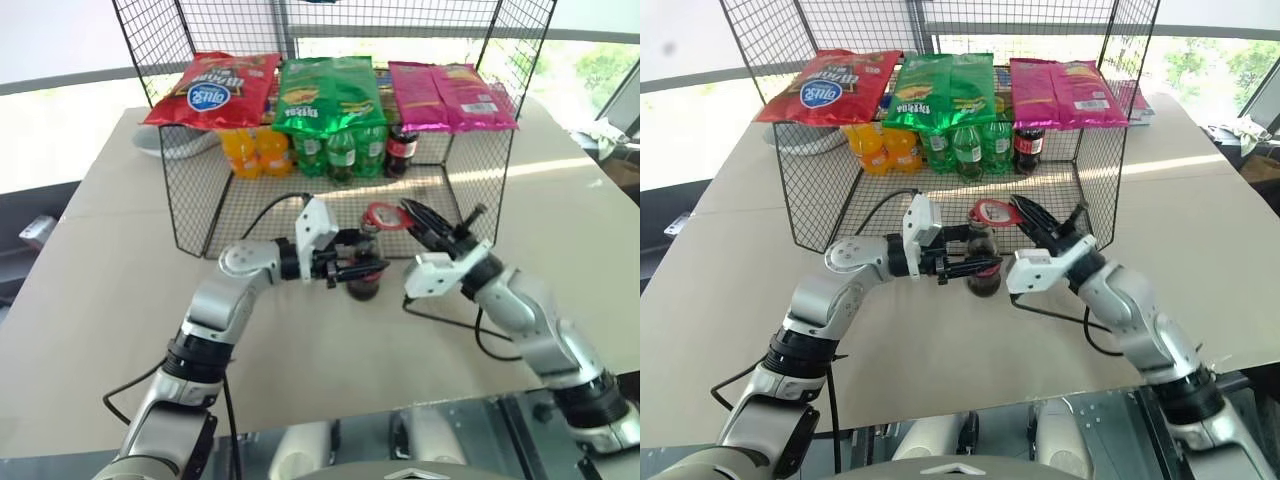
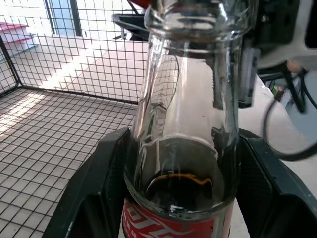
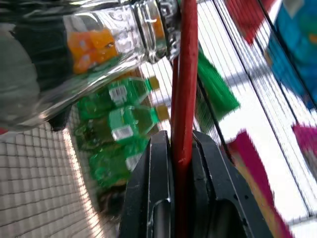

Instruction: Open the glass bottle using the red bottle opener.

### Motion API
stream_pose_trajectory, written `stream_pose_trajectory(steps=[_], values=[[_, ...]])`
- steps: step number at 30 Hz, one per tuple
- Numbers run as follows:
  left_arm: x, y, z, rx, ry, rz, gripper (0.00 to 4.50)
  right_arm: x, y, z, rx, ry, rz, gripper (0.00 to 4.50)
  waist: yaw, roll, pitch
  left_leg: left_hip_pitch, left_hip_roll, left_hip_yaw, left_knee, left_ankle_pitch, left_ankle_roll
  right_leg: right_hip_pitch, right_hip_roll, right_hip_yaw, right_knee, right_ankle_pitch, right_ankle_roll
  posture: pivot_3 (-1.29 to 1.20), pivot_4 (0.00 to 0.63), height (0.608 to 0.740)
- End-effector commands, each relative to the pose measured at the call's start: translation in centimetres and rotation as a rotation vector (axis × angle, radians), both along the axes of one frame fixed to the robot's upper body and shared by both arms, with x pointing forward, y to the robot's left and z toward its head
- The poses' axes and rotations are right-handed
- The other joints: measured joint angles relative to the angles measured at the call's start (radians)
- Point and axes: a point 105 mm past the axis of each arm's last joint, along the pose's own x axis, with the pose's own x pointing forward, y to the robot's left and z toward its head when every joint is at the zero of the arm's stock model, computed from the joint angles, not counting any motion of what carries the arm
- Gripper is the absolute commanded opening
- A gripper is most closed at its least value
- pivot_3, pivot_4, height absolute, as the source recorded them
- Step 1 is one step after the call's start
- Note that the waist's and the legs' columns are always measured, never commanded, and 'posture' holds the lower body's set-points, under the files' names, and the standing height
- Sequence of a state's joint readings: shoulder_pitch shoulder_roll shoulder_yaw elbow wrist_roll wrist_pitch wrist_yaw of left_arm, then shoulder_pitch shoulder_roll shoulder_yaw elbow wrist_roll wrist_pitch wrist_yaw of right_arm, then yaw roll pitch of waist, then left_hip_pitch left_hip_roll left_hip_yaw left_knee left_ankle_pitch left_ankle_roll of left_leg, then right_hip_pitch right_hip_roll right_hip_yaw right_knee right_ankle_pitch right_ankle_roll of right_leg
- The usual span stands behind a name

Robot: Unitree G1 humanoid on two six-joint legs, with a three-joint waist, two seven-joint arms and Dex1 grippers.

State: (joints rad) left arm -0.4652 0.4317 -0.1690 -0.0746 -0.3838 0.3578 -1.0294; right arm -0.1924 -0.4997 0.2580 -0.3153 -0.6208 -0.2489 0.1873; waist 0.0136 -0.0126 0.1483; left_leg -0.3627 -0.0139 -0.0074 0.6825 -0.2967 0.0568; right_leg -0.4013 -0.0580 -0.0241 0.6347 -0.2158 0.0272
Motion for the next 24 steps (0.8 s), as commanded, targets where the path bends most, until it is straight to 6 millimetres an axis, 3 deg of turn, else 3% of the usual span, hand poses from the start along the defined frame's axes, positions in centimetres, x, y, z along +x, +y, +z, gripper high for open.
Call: stream_pose_trajectory(steps=[1, 7, 11, 17, 20, 24], values=[[0.2, 0.3, 0.3, 0.005, -0.023, 0.035, 2.36, -0.4, 0.6, -4.1, -0.055, 0.123, -0.028, 0.0, -0.001, 0.0, 0.0, 0.0, 0.0, 0.0, 0.0, 0.0, 0.0, 0.0, 0.0, 0.0, 0.0, 0.0, 0.0, 0.0, 0.15, 0.74], [0.1, 0.6, 0.6, 0.012, -0.022, 0.039, 2.36, -0.7, 2.9, -5.6, -0.017, 0.153, 0.011, 0.0, -0.008, 0.001, 0.004, -0.002, 0.001, 0.0, 0.0, 0.0, 0.0, -0.002, 0.0, 0.0, 0.0, -0.001, 0.001, 0.0, 0.15, 0.74], [0.0, 0.7, 0.6, 0.023, -0.016, 0.035, 2.36, 0.2, 4.4, -4.2, 0.139, 0.147, 0.024, 0.0, -0.016, -0.001, 0.005, -0.003, 0.002, 0.001, -0.002, 0.0, 0.0, -0.005, 0.003, 0.001, 0.0, 0.0, 0.0, 0.0, 0.15, 0.74], [0.0, 0.8, 0.8, 0.026, -0.018, 0.036, 2.36, 1.6, 1.7, -2.5, 0.348, 0.175, -0.107, 0.0, -0.019, -0.001, 0.005, -0.012, 0.001, 0.001, -0.004, 0.004, -0.007, -0.013, 0.003, 0.001, 0.0, 0.0, 0.0, 0.0, 0.15, 0.74], [0.0, 0.7, 0.8, 0.025, -0.019, 0.035, 2.36, 1.9, -0.2, -2.3, 0.447, 0.219, -0.188, 0.0, -0.018, -0.001, 0.005, -0.015, 0.001, 0.0, -0.004, 0.004, -0.008, -0.016, 0.004, 0.0, -0.001, 0.001, 0.0, 0.0, 0.15, 0.74], [0.0, 0.5, 0.8, 0.017, -0.022, 0.029, 2.36, 2.2, -1.3, -2.2, 0.521, 0.257, -0.249, 0.0, -0.016, 0.0, 0.005, -0.017, 0.001, -0.001, -0.004, 0.005, -0.008, -0.016, 0.004, -0.001, -0.003, 0.003, 0.003, 0.0, 0.15, 0.74]])
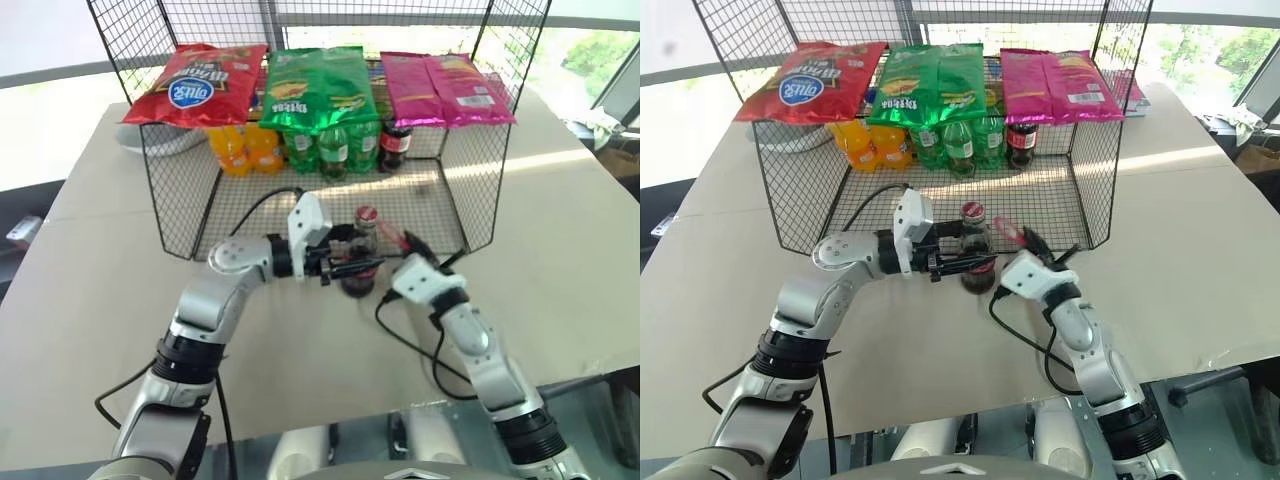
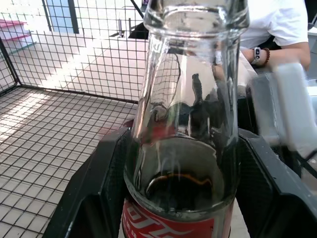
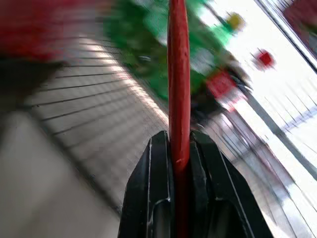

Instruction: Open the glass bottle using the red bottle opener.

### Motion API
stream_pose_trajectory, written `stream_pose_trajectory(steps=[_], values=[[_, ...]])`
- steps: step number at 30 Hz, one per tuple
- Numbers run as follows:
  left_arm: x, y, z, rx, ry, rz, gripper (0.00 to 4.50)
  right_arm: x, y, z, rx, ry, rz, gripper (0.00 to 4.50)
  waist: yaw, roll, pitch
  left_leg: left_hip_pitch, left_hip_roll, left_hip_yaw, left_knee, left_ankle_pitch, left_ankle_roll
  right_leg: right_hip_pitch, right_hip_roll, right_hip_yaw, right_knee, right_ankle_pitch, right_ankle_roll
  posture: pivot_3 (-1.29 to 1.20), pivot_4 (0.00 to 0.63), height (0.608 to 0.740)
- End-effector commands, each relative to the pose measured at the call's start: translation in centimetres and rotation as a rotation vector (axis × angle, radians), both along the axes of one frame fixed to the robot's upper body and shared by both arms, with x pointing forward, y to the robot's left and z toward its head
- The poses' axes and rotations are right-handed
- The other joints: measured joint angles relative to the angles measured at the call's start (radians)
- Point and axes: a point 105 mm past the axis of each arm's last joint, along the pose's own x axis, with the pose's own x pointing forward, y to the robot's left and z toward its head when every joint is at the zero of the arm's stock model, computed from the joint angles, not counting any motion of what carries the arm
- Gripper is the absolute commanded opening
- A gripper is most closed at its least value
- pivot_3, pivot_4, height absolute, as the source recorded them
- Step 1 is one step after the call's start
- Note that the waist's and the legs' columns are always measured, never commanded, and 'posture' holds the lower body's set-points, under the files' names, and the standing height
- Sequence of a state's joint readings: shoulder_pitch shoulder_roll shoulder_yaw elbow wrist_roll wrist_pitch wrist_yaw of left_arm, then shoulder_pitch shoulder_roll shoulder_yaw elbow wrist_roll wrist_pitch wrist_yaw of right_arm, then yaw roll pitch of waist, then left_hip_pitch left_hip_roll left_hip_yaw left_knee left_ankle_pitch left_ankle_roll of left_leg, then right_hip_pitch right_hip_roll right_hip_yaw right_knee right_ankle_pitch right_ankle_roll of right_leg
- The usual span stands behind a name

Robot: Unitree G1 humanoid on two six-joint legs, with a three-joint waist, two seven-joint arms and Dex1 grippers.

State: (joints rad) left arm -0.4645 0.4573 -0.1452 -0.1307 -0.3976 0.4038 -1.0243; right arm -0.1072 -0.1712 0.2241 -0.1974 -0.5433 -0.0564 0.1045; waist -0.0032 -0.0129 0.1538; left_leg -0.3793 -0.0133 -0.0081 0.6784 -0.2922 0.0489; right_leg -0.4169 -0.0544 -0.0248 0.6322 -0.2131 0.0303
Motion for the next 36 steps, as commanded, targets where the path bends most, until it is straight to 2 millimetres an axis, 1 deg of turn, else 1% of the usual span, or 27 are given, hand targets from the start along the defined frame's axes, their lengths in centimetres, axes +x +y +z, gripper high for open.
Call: stream_pose_trajectory(steps=[1, 3, 5, 7, 9, 12, 15, 19, 21, 25, 28, 30, 36], values=[[0.2, -0.1, -0.2, 0.006, -0.009, 0.018, 2.36, 0.0, -1.1, 2.0, 0.095, -0.022, -0.055, 0.0, 0.001, 0.0, 0.0, 0.0, 0.0, 0.0, 0.0, 0.0, 0.0, 0.0, 0.0, 0.0, 0.0, 0.0, 0.0, 0.0, 0.15, 0.74], [0.2, -0.1, -0.2, 0.005, -0.008, 0.018, 2.36, 0.0, -1.2, 2.5, 0.105, -0.033, -0.06, 0.0, 0.001, 0.0, 0.0, 0.0, 0.0, 0.0, 0.0, 0.0, 0.0, 0.0, 0.0, -0.001, 0.0, 0.0, 0.0, 0.0, 0.15, 0.74], [0.2, -0.1, -0.2, 0.007, -0.007, 0.019, 2.36, -0.3, -0.8, 3.7, 0.1, -0.09, -0.032, 0.0, 0.001, 0.0, 0.0, 0.0, 0.0, 0.0, 0.0, 0.0, 0.0, 0.0, 0.0, -0.001, 0.0, 0.0, 0.0, 0.0, 0.15, 0.74], [0.2, -0.1, -0.2, 0.009, -0.007, 0.019, 2.36, -1.0, 0.4, 5.1, 0.089, -0.162, 0.039, 0.0, 0.001, 0.0, 0.0, 0.0, 0.0, 0.0, 0.0, 0.0, 0.0, 0.0, 0.001, -0.001, 0.0, 0.0, 0.0, 0.0, 0.15, 0.74], [0.2, -0.1, -0.2, 0.009, -0.007, 0.019, 2.36, -1.7, 1.4, 6.1, 0.074, -0.217, 0.106, 0.0, -0.001, 0.0, 0.0, 0.0, -0.001, 0.0, 0.0, 0.0, 0.0, 0.0, 0.001, -0.001, -0.001, 0.0, 0.0, 0.0, 0.15, 0.74], [0.3, -0.1, -0.2, 0.011, -0.006, 0.019, 2.36, -2.2, 2.2, 6.9, 0.071, -0.259, 0.158, 0.0, -0.001, 0.0, 0.0, 0.0, -0.001, -0.001, 0.0, 0.0, 0.0, 0.0, 0.001, -0.001, 0.0, 0.0, 0.0, 0.0, 0.15, 0.74], [0.3, -0.1, -0.3, 0.011, -0.006, 0.021, 2.36, -2.6, 2.9, 7.1, 0.039, -0.286, 0.221, 0.0, 0.001, 0.0, 0.0, 0.0, -0.001, -0.001, 0.0, 0.0, 0.0, 0.0, 0.001, -0.001, 0.0, 0.0, 0.0, 0.0, 0.15, 0.74], [0.3, -0.1, -0.3, 0.008, -0.006, 0.023, 2.36, -3.6, 3.7, 5.9, -0.02, -0.274, 0.33, 0.0, 0.0, 0.0, 0.0, 0.0, -0.001, -0.001, 0.0, 0.0, 0.0, 0.001, 0.001, -0.001, -0.001, 0.0, 0.0, 0.0, 0.15, 0.74], [0.3, 0.0, -0.2, 0.008, -0.006, 0.024, 2.36, -3.9, 3.8, 5.3, -0.055, -0.268, 0.358, 0.0, 0.001, 0.0, 0.0, 0.0, -0.001, -0.001, 0.0, 0.0, 0.0, 0.001, 0.001, -0.001, -0.001, 0.0, 0.0, 0.0, 0.15, 0.74], [0.3, 0.0, -0.2, 0.007, -0.007, 0.027, 2.36, -4.2, 3.8, 4.7, -0.088, -0.263, 0.39, 0.0, 0.003, 0.0, 0.0, 0.001, -0.001, -0.001, 0.0, 0.0, 0.0, 0.002, 0.001, -0.001, -0.001, 0.0, 0.0, 0.0, 0.15, 0.74], [0.3, -0.1, -0.2, 0.005, -0.007, 0.028, 2.36, -4.1, 3.8, 4.2, -0.094, -0.25, 0.395, 0.0, 0.006, 0.0, 0.0, 0.001, -0.001, -0.001, 0.0, 0.0, 0.0, 0.002, 0.001, -0.001, -0.001, 0.0, 0.0, 0.0, 0.15, 0.74], [0.3, -0.1, -0.1, 0.004, -0.009, 0.029, 2.36, -3.9, 4.1, 3.5, -0.111, -0.228, 0.398, 0.0, 0.008, 0.0, 0.0, 0.001, -0.001, -0.001, 0.0, 0.0, 0.0, 0.002, 0.001, -0.001, -0.001, 0.0, 0.0, 0.0, 0.15, 0.74], [0.4, -0.1, -0.1, 0.009, -0.013, 0.027, 2.36, -2.6, 4.6, 1.7, -0.164, -0.178, 0.359, 0.0, 0.015, 0.001, 0.0, 0.002, -0.001, 0.0, 0.0, 0.0, 0.0, 0.003, 0.001, -0.001, 0.0, -0.001, -0.002, 0.0, 0.15, 0.74]])
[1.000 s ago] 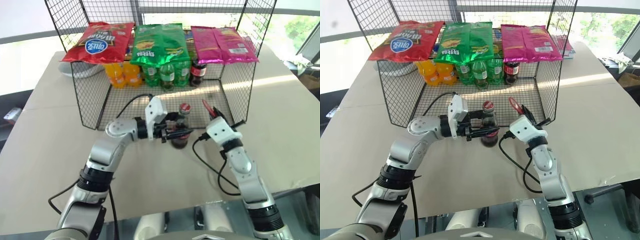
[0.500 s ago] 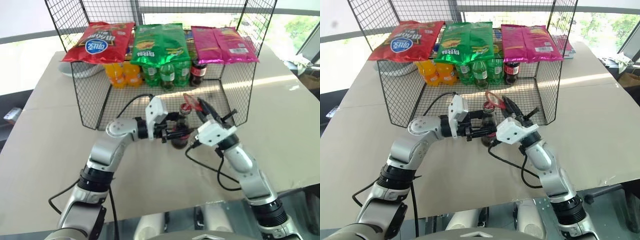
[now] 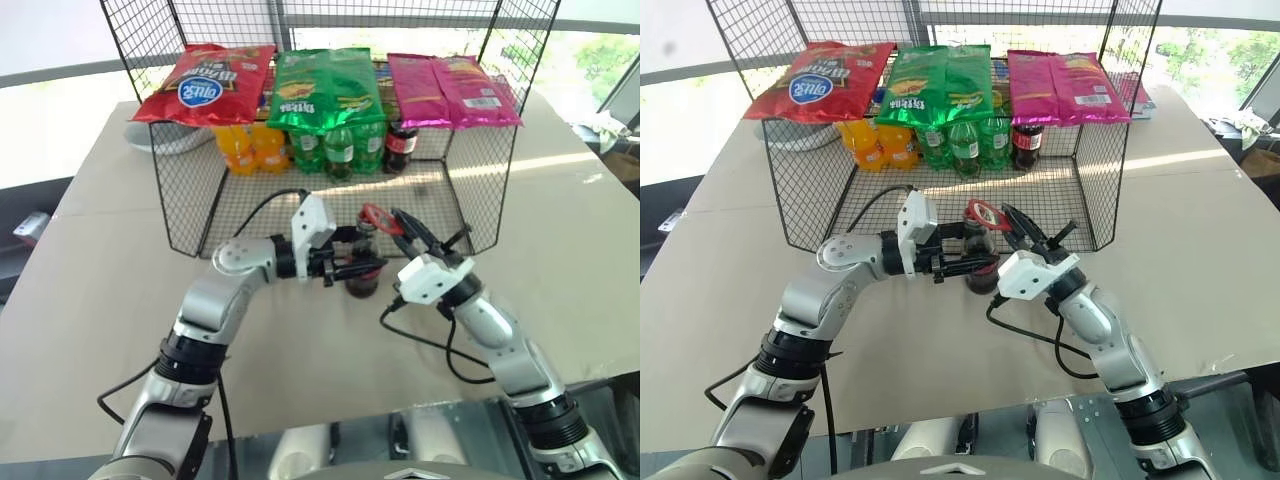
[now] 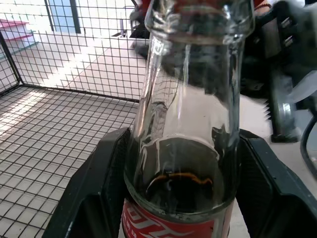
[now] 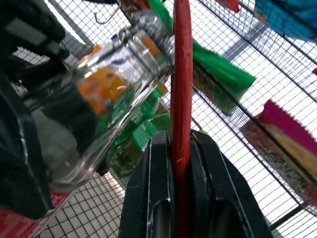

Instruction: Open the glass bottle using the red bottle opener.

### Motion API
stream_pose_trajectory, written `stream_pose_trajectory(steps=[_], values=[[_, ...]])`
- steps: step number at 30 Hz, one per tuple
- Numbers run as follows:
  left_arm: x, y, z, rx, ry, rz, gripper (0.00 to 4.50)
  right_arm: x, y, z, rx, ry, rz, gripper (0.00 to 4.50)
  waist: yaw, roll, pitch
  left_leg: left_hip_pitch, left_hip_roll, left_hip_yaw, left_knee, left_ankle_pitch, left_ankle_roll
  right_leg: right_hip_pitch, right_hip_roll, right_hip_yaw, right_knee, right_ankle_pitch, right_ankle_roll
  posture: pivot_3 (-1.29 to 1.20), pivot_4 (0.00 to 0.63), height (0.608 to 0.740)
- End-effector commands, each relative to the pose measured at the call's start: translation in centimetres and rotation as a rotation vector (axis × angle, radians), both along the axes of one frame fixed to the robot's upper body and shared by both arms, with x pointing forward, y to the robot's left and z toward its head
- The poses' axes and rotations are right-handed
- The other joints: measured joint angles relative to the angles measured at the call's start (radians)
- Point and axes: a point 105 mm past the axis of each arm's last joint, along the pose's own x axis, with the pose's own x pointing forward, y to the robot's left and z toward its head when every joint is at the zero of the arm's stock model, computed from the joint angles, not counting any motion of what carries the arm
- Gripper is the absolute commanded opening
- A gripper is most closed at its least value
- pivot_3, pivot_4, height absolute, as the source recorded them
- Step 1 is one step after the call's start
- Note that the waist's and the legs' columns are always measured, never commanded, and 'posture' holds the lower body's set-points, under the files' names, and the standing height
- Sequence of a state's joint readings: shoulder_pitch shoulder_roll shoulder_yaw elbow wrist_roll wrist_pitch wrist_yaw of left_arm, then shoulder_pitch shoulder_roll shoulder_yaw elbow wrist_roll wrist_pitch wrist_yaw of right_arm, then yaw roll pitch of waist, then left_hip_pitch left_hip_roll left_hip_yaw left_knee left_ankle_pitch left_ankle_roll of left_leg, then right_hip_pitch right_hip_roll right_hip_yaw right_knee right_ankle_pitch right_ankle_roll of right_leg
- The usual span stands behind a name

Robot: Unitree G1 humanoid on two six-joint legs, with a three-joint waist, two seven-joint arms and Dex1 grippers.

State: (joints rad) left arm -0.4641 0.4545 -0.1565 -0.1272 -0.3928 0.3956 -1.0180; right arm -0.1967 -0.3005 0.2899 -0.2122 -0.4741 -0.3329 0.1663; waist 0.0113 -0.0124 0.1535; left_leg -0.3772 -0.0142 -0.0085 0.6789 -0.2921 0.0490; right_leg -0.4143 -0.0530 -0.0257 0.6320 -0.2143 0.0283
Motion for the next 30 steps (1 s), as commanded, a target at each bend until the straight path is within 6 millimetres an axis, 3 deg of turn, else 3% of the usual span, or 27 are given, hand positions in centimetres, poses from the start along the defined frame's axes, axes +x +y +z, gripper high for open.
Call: stream_pose_trajectory(steps=[1, 6, 12, 14, 18, 30], values=[[0.4, 0.1, 0.1, 0.005, -0.012, 0.027, 2.36, -0.2, 1.4, -2.2, -0.098, 0.038, 0.033, 0.0, 0.002, 0.0, 0.0, 0.0, 0.0, 0.0, 0.0, 0.0, 0.0, 0.0, 0.0, 0.0, 0.0, -0.001, -0.001, 0.0, 0.15, 0.74], [0.4, 0.0, 0.2, 0.002, -0.011, 0.026, 2.36, -0.3, 1.7, -2.3, -0.17, -0.008, 0.036, 0.0, 0.001, 0.0, -0.001, 0.001, 0.0, 0.0, 0.001, 0.0, 0.0, 0.0, 0.0, 0.0, 0.001, -0.001, -0.001, 0.0, 0.15, 0.74], [0.4, -0.2, 0.2, 0.004, -0.009, 0.025, 2.36, -0.3, 1.4, -6.0, -0.383, 0.023, 0.023, 0.0, 0.001, 0.0, -0.004, 0.003, 0.0, 0.001, 0.001, 0.0, 0.0, 0.001, 0.0, 0.001, 0.003, -0.001, -0.001, 0.0, 0.15, 0.74], [0.4, -0.3, 0.2, 0.006, -0.009, 0.025, 2.36, 0.0, 1.1, -6.3, -0.41, 0.031, 0.003, 0.0, 0.001, 0.001, -0.004, 0.006, 0.0, 0.001, 0.001, 0.0, 0.0, 0.005, 0.0, 0.001, 0.003, -0.001, -0.001, 0.0, 0.15, 0.74], [0.5, -0.2, -0.1, 0.015, -0.005, 0.027, 2.36, 0.5, -0.2, -3.9, -0.466, -0.037, -0.024, 0.0, 0.001, 0.001, -0.004, 0.016, 0.0, 0.001, 0.001, -0.003, 0.005, 0.013, 0.0, 0.002, 0.003, -0.002, -0.001, 0.0, 0.15, 0.74], [0.8, -0.6, -1.0, 0.029, 0.007, 0.03, 2.36, 0.9, -1.1, 1.9, -0.642, -0.194, 0.0, 0.0, 0.011, 0.001, -0.003, 0.013, -0.001, 0.0, 0.001, -0.003, 0.006, 0.013, -0.002, 0.0, -0.001, -0.001, -0.001, 0.0, 0.15, 0.74]])
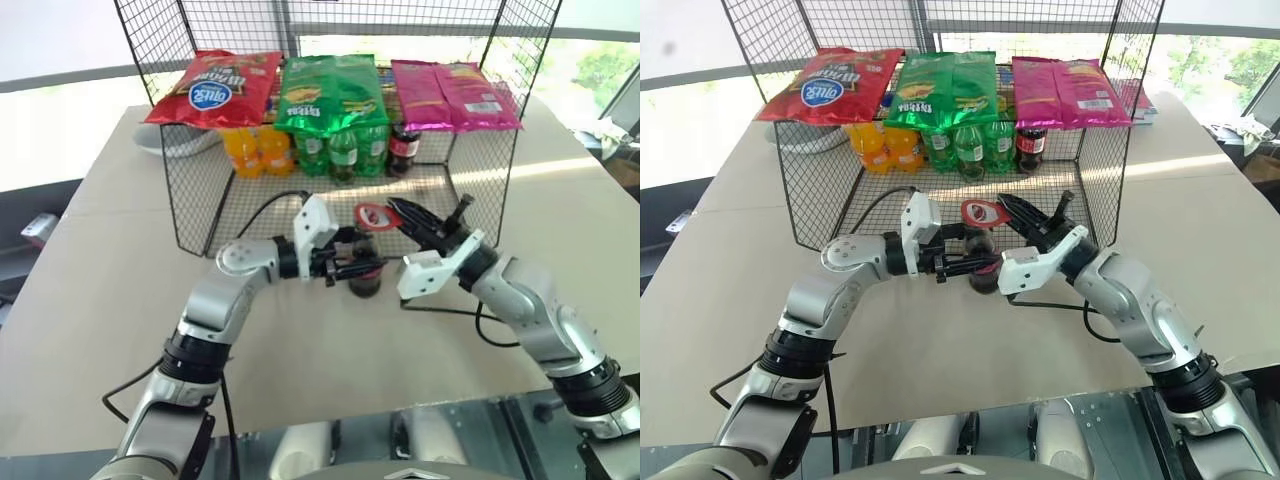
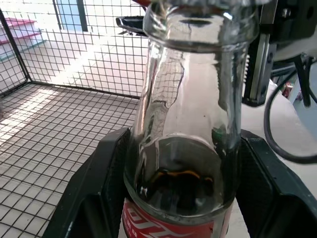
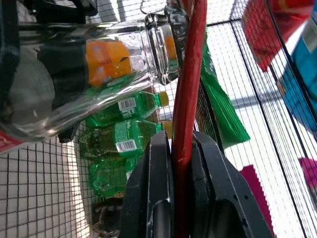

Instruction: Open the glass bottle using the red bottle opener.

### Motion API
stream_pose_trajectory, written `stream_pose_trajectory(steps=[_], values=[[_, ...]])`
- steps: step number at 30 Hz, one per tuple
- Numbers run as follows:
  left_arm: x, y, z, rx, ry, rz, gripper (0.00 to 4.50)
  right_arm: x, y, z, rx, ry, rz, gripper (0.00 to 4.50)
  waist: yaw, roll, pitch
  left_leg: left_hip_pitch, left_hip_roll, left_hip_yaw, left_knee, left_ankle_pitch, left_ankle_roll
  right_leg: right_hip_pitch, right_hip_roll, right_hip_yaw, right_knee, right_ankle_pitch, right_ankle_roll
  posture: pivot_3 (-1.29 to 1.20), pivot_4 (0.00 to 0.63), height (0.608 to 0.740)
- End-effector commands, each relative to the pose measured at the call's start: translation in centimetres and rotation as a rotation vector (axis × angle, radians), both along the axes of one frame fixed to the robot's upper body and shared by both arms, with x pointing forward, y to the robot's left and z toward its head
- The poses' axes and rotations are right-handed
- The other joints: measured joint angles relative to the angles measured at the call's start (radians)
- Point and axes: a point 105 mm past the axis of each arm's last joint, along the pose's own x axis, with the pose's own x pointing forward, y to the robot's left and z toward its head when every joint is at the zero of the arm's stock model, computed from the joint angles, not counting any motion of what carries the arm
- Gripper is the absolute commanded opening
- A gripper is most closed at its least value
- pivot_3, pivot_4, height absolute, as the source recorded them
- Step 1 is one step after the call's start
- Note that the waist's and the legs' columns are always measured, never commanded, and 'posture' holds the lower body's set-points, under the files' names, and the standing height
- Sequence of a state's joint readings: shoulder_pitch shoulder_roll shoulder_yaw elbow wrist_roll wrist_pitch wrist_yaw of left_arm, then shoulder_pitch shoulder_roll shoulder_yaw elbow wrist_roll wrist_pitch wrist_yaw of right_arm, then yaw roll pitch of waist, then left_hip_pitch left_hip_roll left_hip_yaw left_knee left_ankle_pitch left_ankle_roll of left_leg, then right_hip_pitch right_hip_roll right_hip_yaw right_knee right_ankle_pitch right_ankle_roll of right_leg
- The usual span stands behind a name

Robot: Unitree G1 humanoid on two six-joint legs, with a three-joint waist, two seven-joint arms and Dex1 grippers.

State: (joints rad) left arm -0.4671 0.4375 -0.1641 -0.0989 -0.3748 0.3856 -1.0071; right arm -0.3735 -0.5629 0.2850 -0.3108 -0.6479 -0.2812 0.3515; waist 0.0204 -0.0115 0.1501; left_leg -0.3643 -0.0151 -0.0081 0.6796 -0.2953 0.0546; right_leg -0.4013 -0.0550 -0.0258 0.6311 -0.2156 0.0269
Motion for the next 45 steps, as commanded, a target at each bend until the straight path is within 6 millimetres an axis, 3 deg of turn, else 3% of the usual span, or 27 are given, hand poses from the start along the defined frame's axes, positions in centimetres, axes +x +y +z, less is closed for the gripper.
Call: stream_pose_trajectory(steps=[1, 3, 6, 9, 11, 16, 22, 30, 35, 45], values=[[0.4, -0.5, -0.5, 0.026, -0.003, 0.013, 2.36, 0.3, 0.0, -0.4, -0.128, 0.032, 0.009, 0.0, 0.003, 0.0, 0.0, 0.0, 0.0, 0.0, 0.0, 0.0, 0.0, 0.0, 0.0, 0.0, 0.0, 0.0, 0.0, 0.0, 0.15, 0.74], [0.4, -0.7, -0.5, 0.013, -0.002, 0.013, 2.36, 0.7, -0.2, -0.5, -0.114, 0.057, -0.004, 0.0, 0.008, 0.0, 0.0, 0.0, 0.0, 0.0, 0.0, 0.0, 0.0, 0.0, 0.0, -0.001, -0.001, 0.0, 0.0, 0.0, 0.15, 0.74], [0.5, -1.0, -0.5, 0.004, -0.005, 0.016, 2.36, 0.3, -0.8, -2.3, -0.038, 0.121, -0.031, 0.0, 0.022, 0.0, 0.0, -0.001, 0.0, -0.001, 0.0, 0.0, 0.0, 0.0, 0.0, -0.001, -0.001, 0.0, 0.0, 0.0, 0.15, 0.74], [0.3, -1.0, -0.5, 0.002, -0.005, 0.014, 2.36, -0.7, 0.0, -4.4, -0.014, 0.163, -0.019, 0.0, 0.019, 0.0, 0.0, -0.001, 0.0, -0.001, 0.0, 0.0, 0.0, 0.001, -0.001, -0.001, -0.003, 0.0, 0.0, 0.0, 0.15, 0.74], [0.1, -0.9, -0.5, 0.01, -0.003, 0.009, 2.36, -1.2, 0.4, -4.5, -0.033, 0.161, 0.002, 0.0, 0.018, 0.001, -0.001, -0.001, 0.0, -0.001, 0.0, 0.0, 0.0, 0.001, -0.001, -0.001, -0.003, 0.0, 0.0, 0.0, 0.15, 0.74], [0.2, -0.7, -0.6, 0.036, 0.001, 0.003, 2.36, -0.3, -0.9, -3.3, -0.12, 0.132, -0.022, 0.0, 0.017, 0.001, -0.001, -0.001, 0.0, -0.001, 0.0, 0.0, 0.001, 0.001, 0.0, -0.001, -0.003, 0.0, 0.0, 0.0, 0.15, 0.74], [0.2, -0.5, -1.3, 0.091, 0.028, -0.012, 2.36, 0.3, -2.2, 0.2, -0.287, 0.063, 0.009, 0.0, 0.017, 0.002, 0.0, -0.001, 0.0, -0.002, 0.0, 0.0, 0.001, 0.001, 0.0, -0.002, -0.004, 0.0, 0.0, 0.0, 0.15, 0.74], [0.4, -0.7, -1.5, 0.097, 0.032, -0.014, 2.36, 0.6, -2.4, 3.2, -0.403, 0.02, 0.057, 0.0, -0.005, 0.001, 0.001, -0.001, 0.001, -0.002, -0.004, -0.001, 0.002, 0.0, -0.001, -0.002, -0.006, 0.0, 0.0, 0.0, 0.15, 0.74], [0.3, -0.8, -1.1, 0.085, 0.022, -0.011, 2.36, 0.3, -1.2, 5.5, -0.21, 0.006, 0.077, 0.0, -0.007, 0.001, 0.002, -0.001, 0.002, -0.001, -0.005, -0.001, 0.001, -0.001, -0.003, -0.001, -0.005, 0.0, 0.0, 0.0, 0.15, 0.74], [0.0, -0.2, -1.1, 0.077, 0.022, -0.004, 2.36, 0.1, -1.0, 7.9, 0.08, 0.051, 0.038, 0.0, -0.005, 0.001, 0.002, -0.011, 0.001, -0.001, -0.004, 0.002, -0.004, -0.009, -0.005, -0.002, -0.005, 0.001, 0.0, 0.0, 0.15, 0.74]])
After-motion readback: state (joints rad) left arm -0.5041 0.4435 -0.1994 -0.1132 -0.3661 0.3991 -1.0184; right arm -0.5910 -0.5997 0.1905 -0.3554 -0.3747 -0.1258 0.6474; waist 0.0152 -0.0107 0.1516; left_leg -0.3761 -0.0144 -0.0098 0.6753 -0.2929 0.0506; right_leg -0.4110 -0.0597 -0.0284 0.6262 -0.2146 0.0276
